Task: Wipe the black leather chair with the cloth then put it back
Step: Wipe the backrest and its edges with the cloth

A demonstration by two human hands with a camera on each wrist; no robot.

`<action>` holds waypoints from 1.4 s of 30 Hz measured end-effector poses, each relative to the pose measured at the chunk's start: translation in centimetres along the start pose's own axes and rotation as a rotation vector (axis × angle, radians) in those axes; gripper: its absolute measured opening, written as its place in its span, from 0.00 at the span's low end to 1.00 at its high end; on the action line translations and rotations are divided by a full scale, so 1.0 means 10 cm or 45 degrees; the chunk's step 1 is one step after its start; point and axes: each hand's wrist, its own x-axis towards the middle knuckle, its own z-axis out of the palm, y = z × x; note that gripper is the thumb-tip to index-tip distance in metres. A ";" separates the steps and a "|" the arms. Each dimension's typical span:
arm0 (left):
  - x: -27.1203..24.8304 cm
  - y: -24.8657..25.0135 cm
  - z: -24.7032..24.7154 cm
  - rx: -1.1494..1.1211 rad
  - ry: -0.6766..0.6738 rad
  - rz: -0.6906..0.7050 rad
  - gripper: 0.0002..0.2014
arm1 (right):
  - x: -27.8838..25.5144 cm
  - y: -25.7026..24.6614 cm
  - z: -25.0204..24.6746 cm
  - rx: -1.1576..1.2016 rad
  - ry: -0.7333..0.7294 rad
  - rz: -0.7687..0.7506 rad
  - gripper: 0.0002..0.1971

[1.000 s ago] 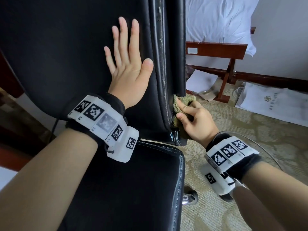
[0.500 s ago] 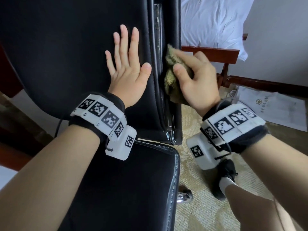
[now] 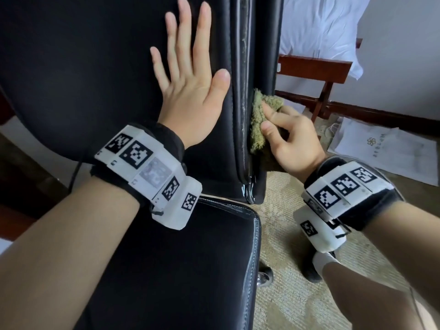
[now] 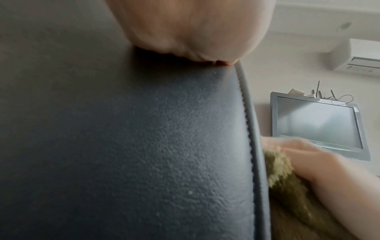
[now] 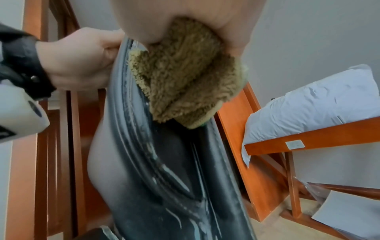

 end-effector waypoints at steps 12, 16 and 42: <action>0.00 0.08 -0.07 0.006 -0.083 -0.080 0.35 | -0.20 0.07 -0.08 -0.146 -0.297 0.125 0.16; -0.02 0.10 -0.11 0.038 -0.123 -0.117 0.36 | -0.15 -0.13 -0.28 -0.002 -0.129 0.083 0.14; -0.07 0.05 0.05 0.001 0.033 -0.087 0.34 | 0.48 -0.64 -0.25 0.078 0.313 -0.130 0.25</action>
